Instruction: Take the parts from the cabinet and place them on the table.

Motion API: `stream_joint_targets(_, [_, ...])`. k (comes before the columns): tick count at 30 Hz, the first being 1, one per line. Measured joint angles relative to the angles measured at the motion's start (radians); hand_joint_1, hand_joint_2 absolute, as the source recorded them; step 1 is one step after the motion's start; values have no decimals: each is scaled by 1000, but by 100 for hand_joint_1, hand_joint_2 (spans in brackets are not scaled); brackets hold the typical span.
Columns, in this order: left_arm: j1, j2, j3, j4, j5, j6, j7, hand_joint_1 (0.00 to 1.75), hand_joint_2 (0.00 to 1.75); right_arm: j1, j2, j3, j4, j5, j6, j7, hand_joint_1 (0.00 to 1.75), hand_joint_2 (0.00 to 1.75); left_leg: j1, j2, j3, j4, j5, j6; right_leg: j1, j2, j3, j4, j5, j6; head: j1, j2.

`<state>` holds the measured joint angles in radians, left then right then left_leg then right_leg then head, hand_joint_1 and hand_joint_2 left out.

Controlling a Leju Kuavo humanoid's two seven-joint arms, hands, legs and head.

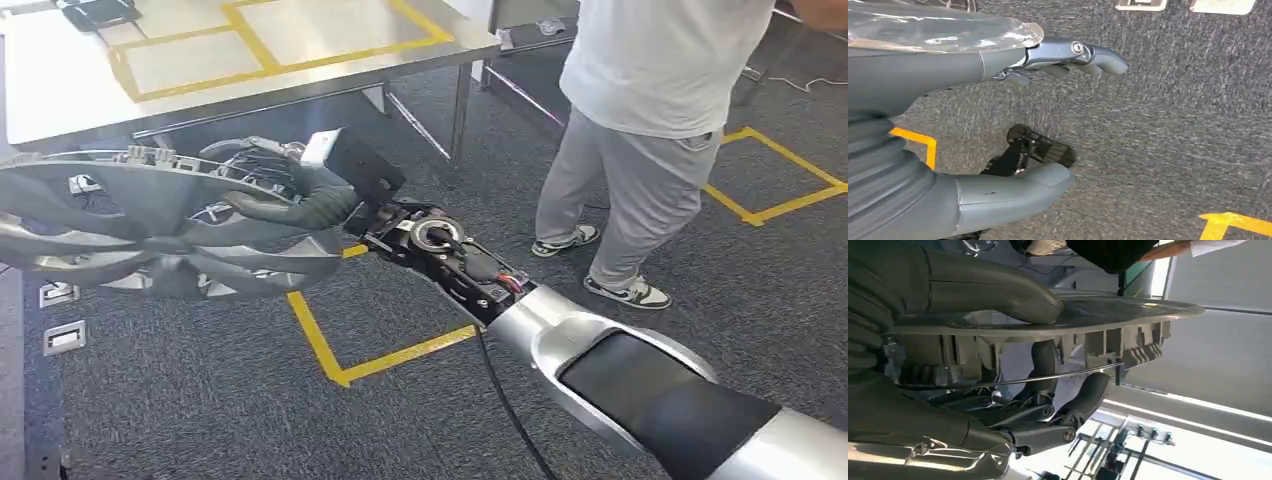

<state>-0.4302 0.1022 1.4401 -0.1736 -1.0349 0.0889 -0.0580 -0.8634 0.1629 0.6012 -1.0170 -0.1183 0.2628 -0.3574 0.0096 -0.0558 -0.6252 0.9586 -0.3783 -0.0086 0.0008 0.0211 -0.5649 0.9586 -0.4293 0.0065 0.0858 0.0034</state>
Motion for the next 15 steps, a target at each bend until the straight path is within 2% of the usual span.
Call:
stream_joint_targets(2, [0,0,0,0,0,0,0,0,175,0,0,0,0,0,0,0,175,175,0,0,0,0,0,0,0,0,0,0,0,0,0,0])
stream_joint_targets(4, [0,3,0,0,0,-2,0,0,175,0,1,0,0,0,-2,1,175,175,-4,1,2,-3,-6,19,-5,0,7,-17,3,13,-3,0])
stream_joint_targets(5, [0,5,0,0,0,-2,0,0,175,-2,2,-2,0,0,-2,1,175,175,0,2,19,-27,2,24,2,2,15,-25,3,17,-4,0])
stream_joint_targets(6, [1,4,0,0,-1,-2,0,0,175,1,3,-2,0,0,-3,2,175,175,11,9,37,-46,8,24,1,-5,7,-11,-4,17,-3,0])
stream_joint_targets(7, [0,4,0,0,-1,-2,0,0,175,-4,3,-2,0,0,-3,2,175,175,14,10,46,-55,10,29,1,-8,-14,38,-34,18,-1,0])
stream_joint_targets(9, [0,4,0,0,-1,-2,0,0,175,-4,3,-3,0,-1,-3,1,175,175,16,12,54,-55,5,26,-6,-9,-100,215,-109,26,3,0])
stream_joint_targets(10, [0,4,0,0,-1,-2,0,0,175,-2,3,-3,0,-1,-3,1,175,175,17,12,56,-54,1,24,-11,-10,-141,290,-132,32,5,0])
stream_joint_targets(11, [2,3,0,0,-1,-2,0,0,175,0,3,-3,0,-1,-3,1,175,175,19,12,59,-53,-2,20,-16,-11,-160,316,-128,36,5,0])
stream_joint_targets(12, [5,2,0,0,-1,-2,0,0,175,2,3,-3,0,-1,-3,3,175,175,22,11,64,-51,-7,15,-21,-12,-152,286,-98,41,5,0])
stream_joint_targets(13, [6,2,0,0,-1,-2,0,0,175,2,3,-3,1,-1,-3,3,175,175,27,10,67,-47,-12,8,-26,-13,-123,217,-51,46,5,0])
stream_joint_targets(14, [6,2,0,0,-1,-2,0,0,175,2,3,-4,1,-1,-3,4,175,175,33,8,70,-38,-21,-1,-32,-13,-77,115,6,53,7,0])
stream_joint_targets(15, [5,2,0,0,-1,-2,0,0,175,2,3,-4,1,-1,-4,4,175,175,36,6,70,-25,-33,-11,-40,-11,-36,19,49,60,9,0])
